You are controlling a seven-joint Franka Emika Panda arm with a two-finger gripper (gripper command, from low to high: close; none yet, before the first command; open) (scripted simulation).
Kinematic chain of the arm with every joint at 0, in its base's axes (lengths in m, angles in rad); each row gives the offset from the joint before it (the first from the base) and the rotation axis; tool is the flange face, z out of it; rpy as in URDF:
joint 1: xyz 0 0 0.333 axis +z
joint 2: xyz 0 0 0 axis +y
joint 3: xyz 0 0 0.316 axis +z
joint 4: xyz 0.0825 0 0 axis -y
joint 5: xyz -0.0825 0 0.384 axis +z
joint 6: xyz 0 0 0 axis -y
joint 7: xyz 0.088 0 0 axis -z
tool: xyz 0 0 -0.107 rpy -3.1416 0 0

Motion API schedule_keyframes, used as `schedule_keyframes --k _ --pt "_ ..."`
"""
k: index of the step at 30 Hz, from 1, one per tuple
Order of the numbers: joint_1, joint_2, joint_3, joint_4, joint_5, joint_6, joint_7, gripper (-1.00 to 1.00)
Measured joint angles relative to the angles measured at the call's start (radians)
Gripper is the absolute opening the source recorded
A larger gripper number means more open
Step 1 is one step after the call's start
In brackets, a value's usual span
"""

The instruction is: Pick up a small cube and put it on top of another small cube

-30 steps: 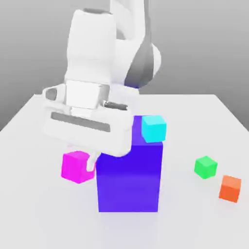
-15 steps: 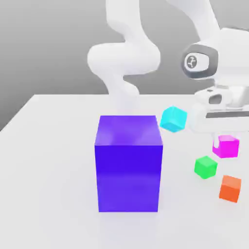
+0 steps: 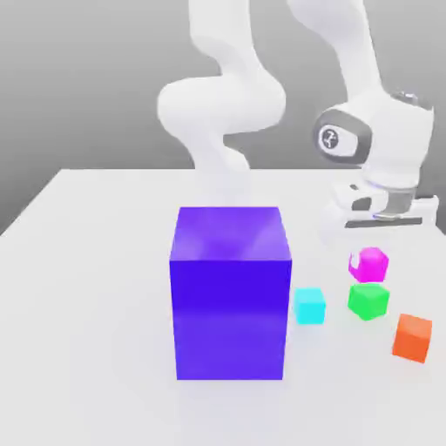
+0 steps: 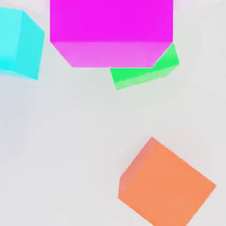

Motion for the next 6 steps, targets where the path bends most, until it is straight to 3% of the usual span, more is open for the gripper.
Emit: schedule_keyframes --k 6 --pt "-0.036 0.089 -0.012 0.006 -0.16 0.066 0.111 -1.0"
